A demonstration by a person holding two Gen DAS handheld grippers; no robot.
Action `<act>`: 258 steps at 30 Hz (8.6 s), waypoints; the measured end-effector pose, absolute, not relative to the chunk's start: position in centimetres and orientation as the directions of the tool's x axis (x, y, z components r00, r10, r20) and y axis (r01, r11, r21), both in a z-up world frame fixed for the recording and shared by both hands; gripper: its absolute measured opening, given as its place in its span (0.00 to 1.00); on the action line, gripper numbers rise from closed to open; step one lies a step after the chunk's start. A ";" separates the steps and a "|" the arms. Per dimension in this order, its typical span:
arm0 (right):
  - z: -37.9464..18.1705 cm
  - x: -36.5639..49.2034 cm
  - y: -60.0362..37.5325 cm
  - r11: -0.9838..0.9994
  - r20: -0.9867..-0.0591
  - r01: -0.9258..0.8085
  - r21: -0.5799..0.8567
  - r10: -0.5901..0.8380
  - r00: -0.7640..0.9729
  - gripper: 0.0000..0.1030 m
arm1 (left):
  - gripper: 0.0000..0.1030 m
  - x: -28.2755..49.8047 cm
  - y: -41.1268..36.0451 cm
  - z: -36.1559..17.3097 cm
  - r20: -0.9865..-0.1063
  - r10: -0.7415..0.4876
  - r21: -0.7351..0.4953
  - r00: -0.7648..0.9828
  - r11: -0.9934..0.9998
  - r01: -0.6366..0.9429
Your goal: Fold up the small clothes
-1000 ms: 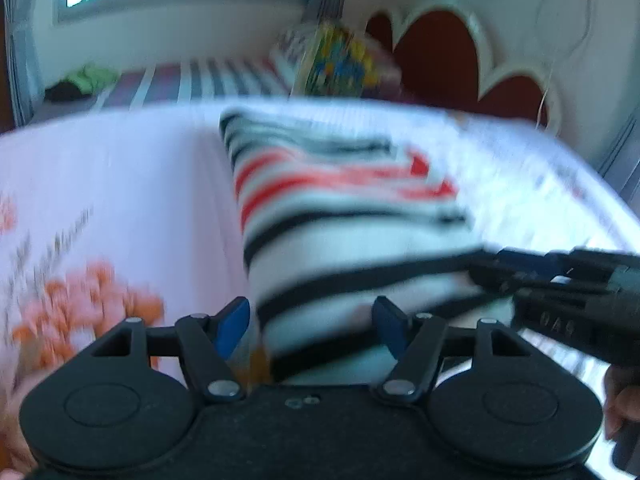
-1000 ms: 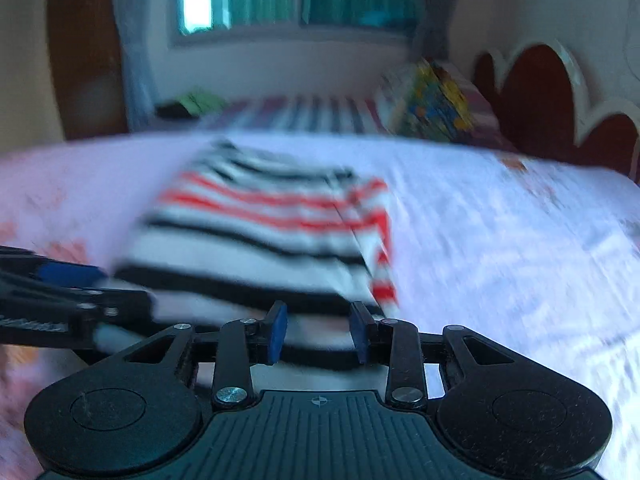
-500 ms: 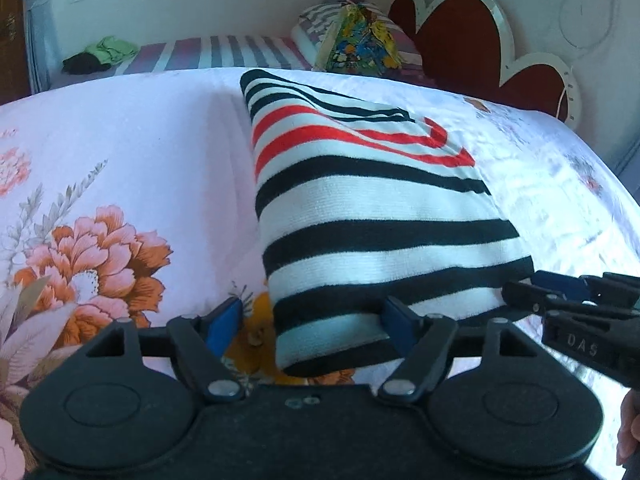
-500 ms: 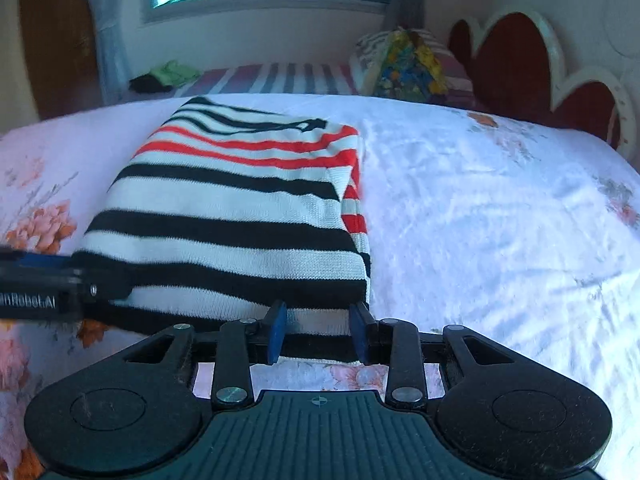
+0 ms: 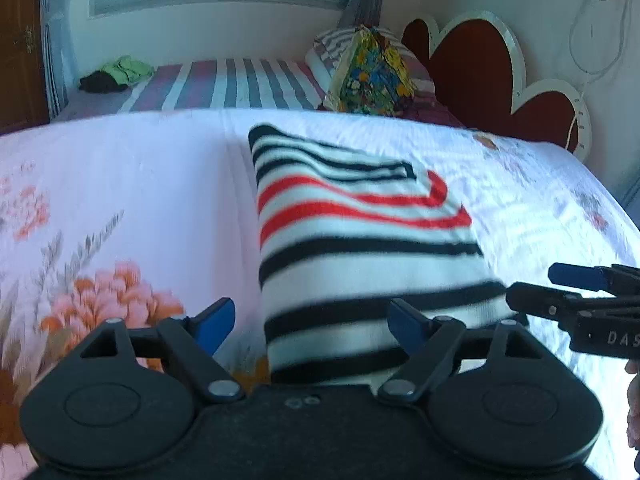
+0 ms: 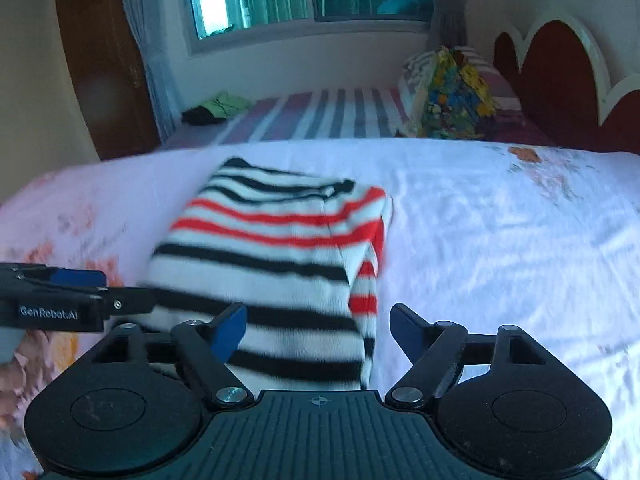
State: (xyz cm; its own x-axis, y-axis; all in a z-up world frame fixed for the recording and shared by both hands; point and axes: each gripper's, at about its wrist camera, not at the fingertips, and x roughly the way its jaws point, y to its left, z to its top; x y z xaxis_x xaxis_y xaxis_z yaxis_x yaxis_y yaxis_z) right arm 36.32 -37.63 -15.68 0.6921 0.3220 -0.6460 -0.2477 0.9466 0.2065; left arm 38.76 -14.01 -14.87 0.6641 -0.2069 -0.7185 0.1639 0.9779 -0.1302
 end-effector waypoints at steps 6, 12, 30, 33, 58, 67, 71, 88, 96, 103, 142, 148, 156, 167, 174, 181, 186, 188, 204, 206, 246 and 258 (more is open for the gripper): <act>-16.1 39.7 -38.3 0.927 -0.654 -0.253 0.276 0.374 0.658 0.75 | 0.82 41.1 -14.1 -14.5 -0.711 -0.183 -0.127 0.679 0.983 0.131; -17.7 42.7 -39.4 0.909 -0.676 -0.239 0.341 0.414 0.609 0.75 | 0.87 43.1 -12.7 -15.2 -0.728 -0.177 -0.177 0.662 0.982 0.068; -22.6 46.6 -40.9 0.769 -0.611 -0.199 0.608 0.612 0.502 0.75 | 0.82 46.8 -12.9 -19.8 -0.735 -0.402 -0.434 0.546 0.898 0.077; -22.7 46.6 -40.5 0.766 -0.599 -0.191 0.614 0.610 0.518 0.70 | 0.79 46.5 -13.0 -19.8 -0.730 -0.395 -0.428 0.557 0.900 0.077; -16.5 43.1 -36.1 0.694 -0.466 -0.249 0.676 0.664 0.585 0.35 | 0.61 41.6 -9.8 -13.6 -0.692 -0.292 -0.316 0.660 0.945 0.086; -13.4 42.7 -23.8 0.656 -0.413 -0.353 0.667 0.720 0.557 0.35 | 0.61 39.4 0.9 -10.4 -0.649 -0.215 -0.297 0.730 0.955 0.018; -13.2 42.7 -16.5 0.650 -0.408 -0.382 0.657 0.733 0.544 0.35 | 0.61 38.8 7.3 -10.3 -0.638 -0.203 -0.302 0.743 0.953 0.001; -21.3 44.6 3.2 0.703 -0.528 -0.233 0.672 0.675 0.516 0.54 | 0.72 40.1 25.7 -17.7 -0.674 -0.207 -0.326 0.709 0.945 -0.035; -15.6 44.5 2.9 0.775 -0.485 -0.311 0.551 0.600 0.636 0.49 | 0.66 39.4 26.3 -13.6 -0.629 -0.182 -0.299 0.755 0.954 -0.019; -16.9 47.8 8.8 0.807 -0.567 -0.409 0.425 0.590 0.575 0.40 | 0.68 43.8 24.3 -15.7 -0.695 -0.076 -0.176 0.715 0.982 -0.067; -16.1 33.0 5.7 0.874 -0.615 -0.207 0.440 0.461 0.640 0.28 | 0.80 33.4 23.5 -15.0 -0.736 -0.061 -0.079 0.674 0.997 0.004; -17.1 32.7 6.2 0.917 -0.691 -0.159 0.365 0.381 0.614 0.28 | 0.95 32.9 23.6 -15.0 -0.744 -0.059 -0.076 0.666 0.997 0.004; -17.9 33.1 6.2 0.927 -0.716 -0.146 0.346 0.361 0.597 0.28 | 0.99 32.1 23.3 -15.5 -0.778 0.005 -0.007 0.628 1.000 -0.016; -17.1 31.0 5.4 0.901 -0.677 -0.178 0.395 0.417 0.606 0.28 | 0.99 29.8 22.4 -13.9 -0.740 0.119 0.076 0.662 0.993 -0.094; -16.2 27.6 3.8 0.845 -0.665 -0.260 0.468 0.530 0.526 0.29 | 0.89 25.9 20.6 -11.8 -0.720 0.162 0.118 0.674 0.987 -0.112; -13.3 21.5 1.9 0.780 -0.625 -0.378 0.498 0.626 0.467 0.89 | 0.84 19.1 19.7 -7.3 -0.691 0.162 0.058 0.705 0.984 -0.170; -10.0 15.7 -0.1 0.734 -0.579 -0.456 0.504 0.679 0.452 0.89 | 0.86 13.3 17.7 -3.6 -0.651 0.194 0.098 0.734 0.980 -0.172; -8.6 13.4 -1.1 0.738 -0.569 -0.455 0.499 0.675 0.470 0.90 | 0.88 10.9 17.0 -2.2 -0.643 0.193 0.104 0.741 0.981 -0.165; 2.2 -2.5 -3.9 0.901 -0.443 -0.380 0.210 0.434 0.785 1.00 | 0.99 -4.0 13.4 5.2 -0.551 0.172 0.052 0.817 0.984 -0.173; 2.4 -3.6 -3.8 0.915 -0.420 -0.364 0.175 0.404 0.812 1.00 | 0.99 -4.6 13.4 5.3 -0.549 0.174 0.049 0.818 0.983 -0.177; 1.6 -4.6 -4.3 0.942 -0.451 -0.283 0.178 0.334 0.828 1.00 | 0.99 -6.8 13.9 5.3 -0.555 0.197 0.043 0.808 0.977 -0.209; 1.3 -4.0 -4.3 0.939 -0.457 -0.286 0.188 0.342 0.821 1.00 | 0.99 -6.5 13.8 5.3 -0.556 0.207 0.050 0.805 0.975 -0.217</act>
